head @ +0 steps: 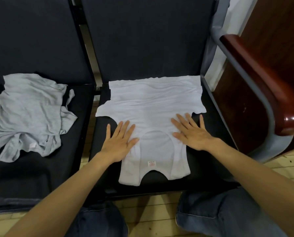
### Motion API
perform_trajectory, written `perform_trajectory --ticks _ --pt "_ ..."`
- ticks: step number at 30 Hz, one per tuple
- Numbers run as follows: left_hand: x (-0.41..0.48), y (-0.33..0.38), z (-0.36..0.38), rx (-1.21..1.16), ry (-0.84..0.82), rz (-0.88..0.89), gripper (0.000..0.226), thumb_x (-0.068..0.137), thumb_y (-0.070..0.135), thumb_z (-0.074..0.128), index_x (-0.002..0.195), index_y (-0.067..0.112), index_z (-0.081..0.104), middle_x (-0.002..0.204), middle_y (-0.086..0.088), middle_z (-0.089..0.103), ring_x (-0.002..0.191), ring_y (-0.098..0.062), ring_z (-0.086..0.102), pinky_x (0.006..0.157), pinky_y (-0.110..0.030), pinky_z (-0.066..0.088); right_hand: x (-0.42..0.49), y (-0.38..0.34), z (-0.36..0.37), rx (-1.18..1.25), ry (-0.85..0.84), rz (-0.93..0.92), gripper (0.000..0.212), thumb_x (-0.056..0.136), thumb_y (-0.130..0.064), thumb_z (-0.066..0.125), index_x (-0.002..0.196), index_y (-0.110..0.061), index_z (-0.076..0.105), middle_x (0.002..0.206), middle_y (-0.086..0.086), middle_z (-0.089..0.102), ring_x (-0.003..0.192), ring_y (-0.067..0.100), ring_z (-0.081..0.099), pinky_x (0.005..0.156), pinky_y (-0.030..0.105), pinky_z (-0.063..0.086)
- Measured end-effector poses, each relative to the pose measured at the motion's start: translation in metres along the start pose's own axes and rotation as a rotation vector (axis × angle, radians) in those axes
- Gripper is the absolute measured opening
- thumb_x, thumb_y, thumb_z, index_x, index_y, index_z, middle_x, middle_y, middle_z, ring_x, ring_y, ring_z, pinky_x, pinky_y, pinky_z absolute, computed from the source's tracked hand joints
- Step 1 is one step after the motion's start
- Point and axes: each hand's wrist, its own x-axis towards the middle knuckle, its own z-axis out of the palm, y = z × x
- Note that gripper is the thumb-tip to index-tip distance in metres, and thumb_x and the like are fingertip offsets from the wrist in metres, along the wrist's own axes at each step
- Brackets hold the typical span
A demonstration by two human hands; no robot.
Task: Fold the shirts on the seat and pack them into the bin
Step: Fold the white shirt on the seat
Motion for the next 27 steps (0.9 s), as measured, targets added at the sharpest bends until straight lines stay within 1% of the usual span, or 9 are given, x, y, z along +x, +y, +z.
perform_trajectory --ticks 2,4,7,12,16,19,21,24,27 --pt "-0.008 0.006 -0.002 -0.037 0.084 0.054 0.073 0.083 0.066 -0.010 0.147 0.033 -0.012 0.155 0.005 -0.024 0.142 -0.013 -0.025 0.111 -0.041 -0.022 -0.006 -0.007 -0.005 0.054 0.051 -0.049 0.062 0.095 -0.062 0.014 0.150 -0.039 -0.005 0.158 -0.013 -0.012 0.145 0.015 -0.021 0.113 0.051 -0.018" --pt "-0.029 0.014 -0.005 -0.152 0.302 0.133 0.082 0.088 0.066 -0.001 0.149 0.018 0.025 0.157 -0.005 0.017 0.146 -0.024 0.012 0.117 -0.039 0.002 -0.025 -0.020 -0.005 0.152 0.271 -0.130 0.063 0.096 -0.058 0.026 0.149 -0.024 0.028 0.156 -0.004 0.022 0.147 0.023 0.009 0.117 0.048 0.002" --pt "-0.069 0.020 0.007 -0.246 0.511 0.277 0.060 0.093 0.059 0.032 0.109 0.013 0.067 0.117 -0.003 0.060 0.107 -0.025 0.057 0.094 -0.037 0.042 -0.072 -0.039 0.007 0.218 0.465 -0.283 0.056 0.089 -0.055 0.037 0.110 -0.012 0.067 0.112 0.004 0.064 0.107 0.024 0.059 0.094 0.037 0.046" --pt "-0.111 0.020 0.032 -0.182 0.337 0.294 0.062 0.077 0.067 0.053 0.115 0.019 0.062 0.118 0.004 0.060 0.106 -0.016 0.058 0.091 -0.032 0.047 -0.118 -0.054 0.034 -0.022 0.324 -0.285 0.061 0.076 -0.071 0.047 0.103 -0.020 0.066 0.103 -0.005 0.064 0.094 0.015 0.061 0.079 0.027 0.049" --pt "-0.125 0.024 0.036 -0.291 0.298 0.173 0.048 0.085 0.045 0.065 0.124 0.020 0.057 0.136 0.007 0.052 0.126 -0.015 0.047 0.098 -0.029 0.040 -0.125 -0.059 0.041 0.051 0.317 -0.224 0.034 0.084 -0.040 0.066 0.108 -0.015 0.067 0.109 0.000 0.066 0.100 0.019 0.063 0.088 0.030 0.047" --pt "-0.135 0.029 0.031 -0.283 0.357 0.127 0.028 0.096 0.024 0.051 0.122 0.018 0.060 0.129 0.006 0.057 0.122 -0.013 0.050 0.089 -0.025 0.043 -0.133 -0.069 0.046 -0.015 0.427 -0.271 0.004 0.077 -0.016 0.069 0.081 -0.014 0.070 0.080 0.002 0.068 0.073 0.022 0.067 0.067 0.032 0.054" --pt "-0.143 0.034 0.021 -0.337 0.399 0.082 0.025 0.098 0.022 0.048 0.119 0.018 0.060 0.114 0.003 0.062 0.109 -0.016 0.057 0.078 -0.027 0.043 -0.144 -0.073 0.041 0.035 0.518 -0.240 0.014 0.068 -0.009 0.078 0.077 -0.014 0.068 0.072 0.000 0.066 0.064 0.020 0.065 0.056 0.028 0.052" --pt "-0.164 0.042 -0.007 -0.491 0.500 0.044 0.017 0.099 0.022 0.046 0.112 0.017 0.056 0.070 0.010 0.053 0.065 -0.009 0.054 0.054 -0.024 0.034 -0.166 -0.078 0.010 0.213 0.640 -0.148 0.011 0.085 -0.008 0.065 0.096 -0.009 0.066 0.086 0.006 0.067 0.076 0.022 0.063 0.065 0.035 0.053" --pt "-0.190 0.047 -0.041 -0.630 0.515 0.125 0.010 0.099 0.025 0.046 0.104 0.021 0.054 0.056 0.005 0.046 0.047 -0.009 0.042 0.050 -0.027 0.031 -0.195 -0.079 -0.025 0.396 0.622 -0.158 0.008 0.095 -0.016 0.053 0.097 -0.010 0.058 0.071 0.001 0.057 0.058 0.014 0.050 0.058 0.033 0.043"
